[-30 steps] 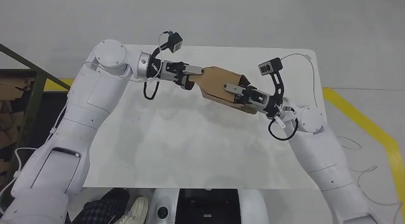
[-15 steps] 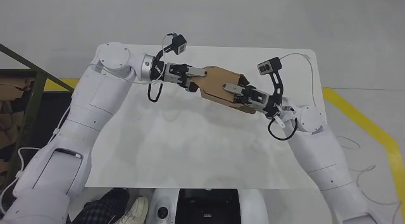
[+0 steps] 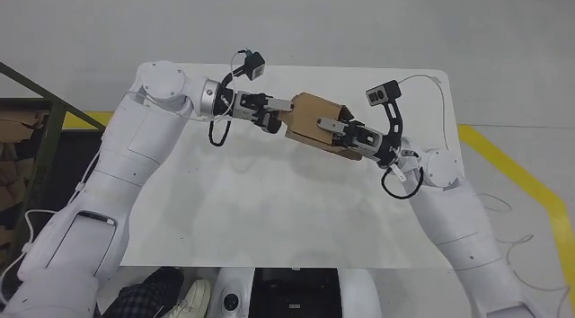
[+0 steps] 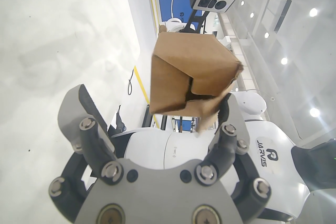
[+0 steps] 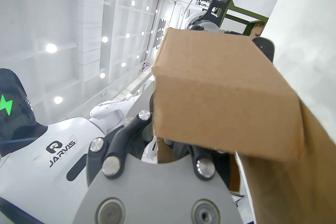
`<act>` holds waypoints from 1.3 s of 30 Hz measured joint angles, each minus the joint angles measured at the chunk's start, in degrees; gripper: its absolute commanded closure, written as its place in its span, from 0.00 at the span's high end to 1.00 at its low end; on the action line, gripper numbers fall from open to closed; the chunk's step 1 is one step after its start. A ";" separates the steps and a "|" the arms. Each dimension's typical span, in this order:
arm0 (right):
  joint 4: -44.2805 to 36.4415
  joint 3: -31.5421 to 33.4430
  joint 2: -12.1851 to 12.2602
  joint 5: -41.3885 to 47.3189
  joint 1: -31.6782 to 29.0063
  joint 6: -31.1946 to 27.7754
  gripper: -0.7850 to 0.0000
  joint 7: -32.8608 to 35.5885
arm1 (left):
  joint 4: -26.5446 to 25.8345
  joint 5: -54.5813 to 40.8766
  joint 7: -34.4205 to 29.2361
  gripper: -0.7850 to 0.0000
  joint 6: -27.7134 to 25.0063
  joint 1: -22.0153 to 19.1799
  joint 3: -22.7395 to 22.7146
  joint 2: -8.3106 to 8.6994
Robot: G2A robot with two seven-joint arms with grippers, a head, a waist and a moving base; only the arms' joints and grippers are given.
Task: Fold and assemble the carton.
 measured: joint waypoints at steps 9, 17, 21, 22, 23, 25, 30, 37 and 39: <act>0.58 0.34 -0.01 0.05 -0.10 -0.26 0.00 -0.03 | 1.22 0.01 0.23 1.00 -0.58 -0.64 0.03 -0.05; 0.47 0.56 -0.01 0.07 -0.33 -0.39 0.00 0.06 | 0.89 0.84 0.12 1.00 0.03 -0.09 -0.34 0.28; 0.31 0.42 -0.09 1.33 -0.54 -0.26 0.00 0.55 | 0.64 0.89 -0.03 1.00 0.38 0.19 -0.07 0.30; 0.30 0.39 -0.13 2.10 -0.59 -0.15 0.00 0.79 | 0.48 0.86 -0.12 1.00 0.48 0.24 0.07 0.28; 0.34 0.42 -0.14 2.49 -0.58 -0.13 0.00 0.97 | 0.33 0.87 -0.17 1.00 0.52 0.26 0.17 0.26; 0.46 0.53 -0.14 2.78 -0.53 -0.11 0.00 1.28 | -0.03 0.91 -0.27 1.00 0.59 0.29 0.44 0.22; 0.41 0.45 -0.22 3.69 -0.48 0.23 0.00 1.75 | -0.54 0.83 -0.25 1.00 0.71 0.50 1.13 0.06; 0.41 0.52 -0.30 4.12 -0.39 0.36 0.00 2.00 | -0.42 0.45 -0.24 1.00 0.73 0.50 1.40 -0.02; 0.41 0.53 -0.32 4.16 -0.39 0.37 0.00 1.97 | -0.20 0.27 -0.27 1.00 0.86 0.57 1.36 0.00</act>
